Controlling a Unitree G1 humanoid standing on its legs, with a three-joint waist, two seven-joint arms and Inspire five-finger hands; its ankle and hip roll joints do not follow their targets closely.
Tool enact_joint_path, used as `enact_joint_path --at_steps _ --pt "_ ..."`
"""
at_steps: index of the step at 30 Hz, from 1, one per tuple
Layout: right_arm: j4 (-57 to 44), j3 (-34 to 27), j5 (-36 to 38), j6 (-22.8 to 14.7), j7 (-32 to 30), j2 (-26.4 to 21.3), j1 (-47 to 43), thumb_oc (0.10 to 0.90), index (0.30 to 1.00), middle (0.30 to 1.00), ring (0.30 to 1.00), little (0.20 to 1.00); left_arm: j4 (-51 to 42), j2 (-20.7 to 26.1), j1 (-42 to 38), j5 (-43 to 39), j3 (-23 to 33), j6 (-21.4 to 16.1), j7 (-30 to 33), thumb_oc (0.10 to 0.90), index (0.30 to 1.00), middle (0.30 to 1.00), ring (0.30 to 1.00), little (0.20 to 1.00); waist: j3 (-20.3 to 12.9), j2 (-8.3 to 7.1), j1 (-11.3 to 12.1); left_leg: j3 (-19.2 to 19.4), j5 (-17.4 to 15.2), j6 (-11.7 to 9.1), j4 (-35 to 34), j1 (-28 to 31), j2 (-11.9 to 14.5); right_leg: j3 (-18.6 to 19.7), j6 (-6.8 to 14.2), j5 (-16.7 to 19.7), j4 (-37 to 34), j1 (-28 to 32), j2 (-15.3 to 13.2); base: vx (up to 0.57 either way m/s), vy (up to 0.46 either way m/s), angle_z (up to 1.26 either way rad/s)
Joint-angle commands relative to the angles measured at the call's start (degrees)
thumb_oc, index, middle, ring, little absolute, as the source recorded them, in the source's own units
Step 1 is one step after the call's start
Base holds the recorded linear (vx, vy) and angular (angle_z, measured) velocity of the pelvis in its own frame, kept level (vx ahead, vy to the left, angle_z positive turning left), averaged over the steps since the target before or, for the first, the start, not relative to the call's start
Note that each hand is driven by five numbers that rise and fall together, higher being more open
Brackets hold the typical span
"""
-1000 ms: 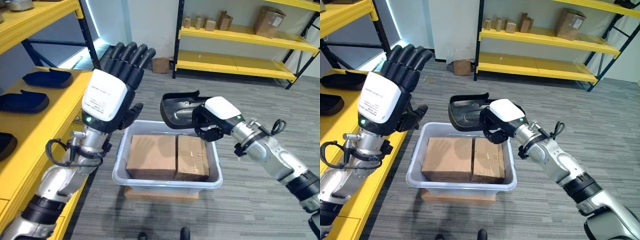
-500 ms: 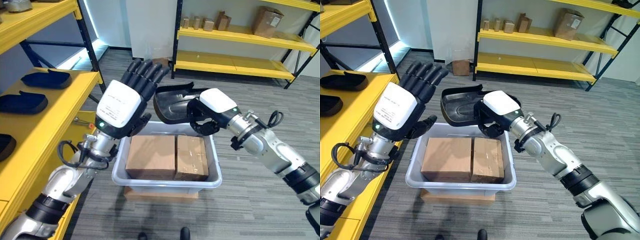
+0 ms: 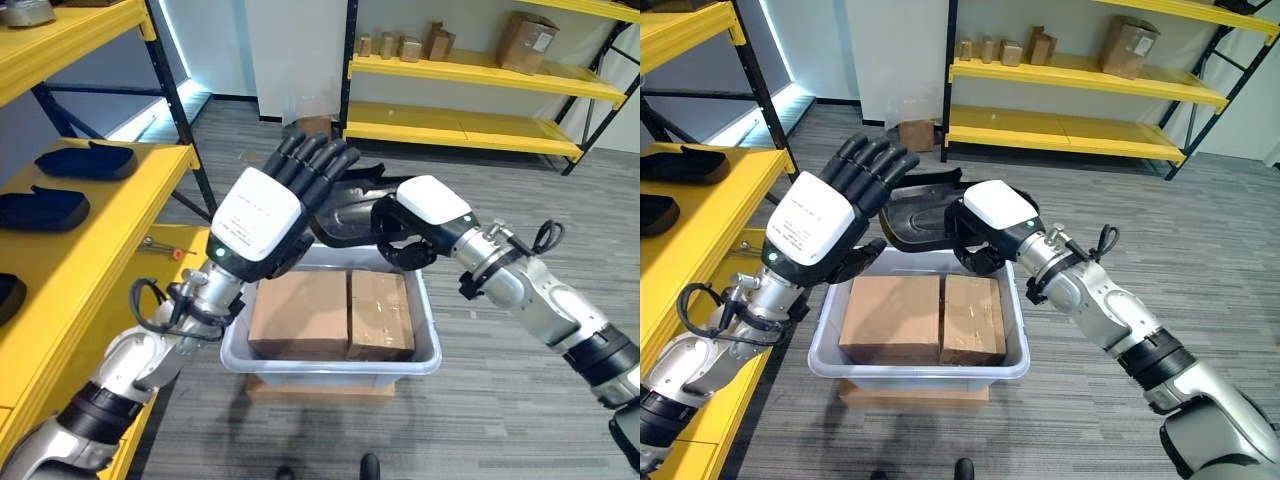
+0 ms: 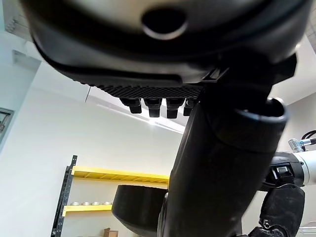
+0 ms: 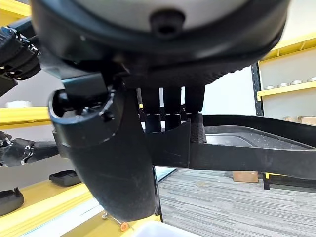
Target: Move parts from the plastic box to the shelf.
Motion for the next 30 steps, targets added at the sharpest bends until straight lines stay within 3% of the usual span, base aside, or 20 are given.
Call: enact_joint_path --at_steps 1,18,30 --pt "1.01 -0.9 0.28 -0.84 -3.81 1.61 -12.47 0.4 0.3 0.3 0.3 0.3 0.19 1.42 -8.47 -0.31 -1.45 0.46 2.33 0.9 1.0 1.0 1.0 1.0 -5.93 -0.62 0.4 -3.42 -3.07 -3.18 -0.45 3.08 5.44 1.93 7.92 -0.75 1.15 1.48 -7.16 0.01 0.005 -0.09" --pt "-0.56 0.13 0.98 -1.28 -3.15 1.68 -14.54 0.4 0.3 0.3 0.3 0.3 6.08 1.94 -13.05 2.22 -6.11 1.93 1.74 0.9 1.0 1.0 1.0 1.0 -6.23 -0.35 -0.6 -2.87 -3.63 -3.29 -0.45 3.28 5.5 2.69 8.01 -0.86 0.71 1.25 -6.86 0.01 0.001 -0.02" --pt "-0.86 -0.45 1.74 -1.36 -2.87 1.66 -14.89 0.4 0.3 0.3 0.3 0.3 11.8 0.89 -10.98 3.0 -7.56 2.39 0.48 0.9 1.0 1.0 1.0 1.0 -6.09 -0.46 -0.89 -2.55 -3.12 -3.27 -0.45 3.26 5.6 3.23 7.78 -0.46 0.76 0.93 -6.7 0.0 0.001 0.0"
